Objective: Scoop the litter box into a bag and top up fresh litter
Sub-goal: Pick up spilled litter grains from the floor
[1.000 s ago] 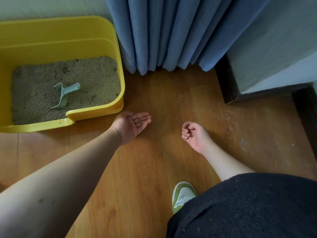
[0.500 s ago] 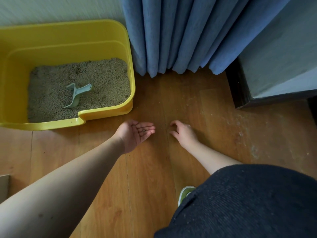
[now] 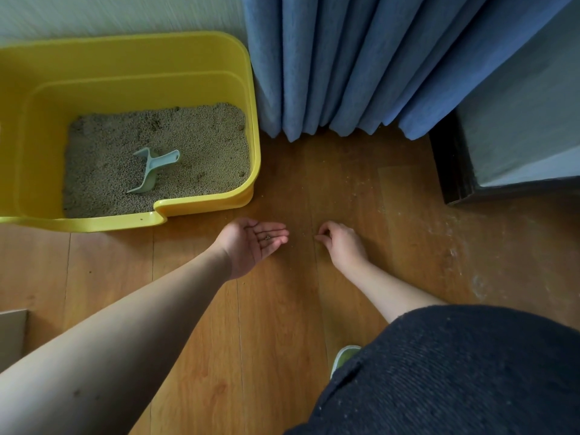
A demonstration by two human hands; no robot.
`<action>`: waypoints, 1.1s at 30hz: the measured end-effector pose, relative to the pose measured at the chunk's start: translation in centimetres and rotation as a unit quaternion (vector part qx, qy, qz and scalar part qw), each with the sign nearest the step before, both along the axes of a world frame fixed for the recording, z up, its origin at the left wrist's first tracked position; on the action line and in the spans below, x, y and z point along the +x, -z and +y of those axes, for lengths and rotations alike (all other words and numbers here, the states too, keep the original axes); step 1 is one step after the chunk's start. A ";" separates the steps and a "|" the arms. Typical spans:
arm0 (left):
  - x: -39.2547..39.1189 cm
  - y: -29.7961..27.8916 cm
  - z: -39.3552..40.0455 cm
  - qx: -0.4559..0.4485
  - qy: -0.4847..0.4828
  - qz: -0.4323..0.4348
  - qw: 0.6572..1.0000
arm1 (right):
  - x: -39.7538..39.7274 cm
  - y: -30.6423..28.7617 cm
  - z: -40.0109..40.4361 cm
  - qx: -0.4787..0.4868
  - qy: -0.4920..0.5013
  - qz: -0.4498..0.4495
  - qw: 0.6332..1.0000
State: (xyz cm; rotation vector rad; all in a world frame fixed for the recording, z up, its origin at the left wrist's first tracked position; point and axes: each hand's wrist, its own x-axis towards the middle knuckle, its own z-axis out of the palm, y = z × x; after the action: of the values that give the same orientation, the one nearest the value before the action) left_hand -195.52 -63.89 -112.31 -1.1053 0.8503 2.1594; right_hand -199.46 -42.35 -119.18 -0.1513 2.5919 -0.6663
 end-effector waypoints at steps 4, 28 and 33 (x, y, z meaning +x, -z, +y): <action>-0.1 -0.1 0.2 0.000 0.002 0.003 1.000 | -1.0 -1.3 -0.3 -0.191 0.182 -0.118 0.957; -0.5 -1.1 1.6 0.000 0.018 0.014 1.000 | -1.0 -6.2 1.5 -0.616 0.295 -0.421 0.596; -0.7 -1.6 1.5 -0.009 0.016 0.020 1.000 | -0.3 -5.2 2.6 -0.373 0.323 -0.278 0.824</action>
State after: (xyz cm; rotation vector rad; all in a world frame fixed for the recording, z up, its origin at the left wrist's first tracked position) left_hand -196.19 -62.38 -110.71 -1.0547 0.9009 2.1582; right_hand -199.76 -39.76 -113.98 0.6237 1.6563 -1.6562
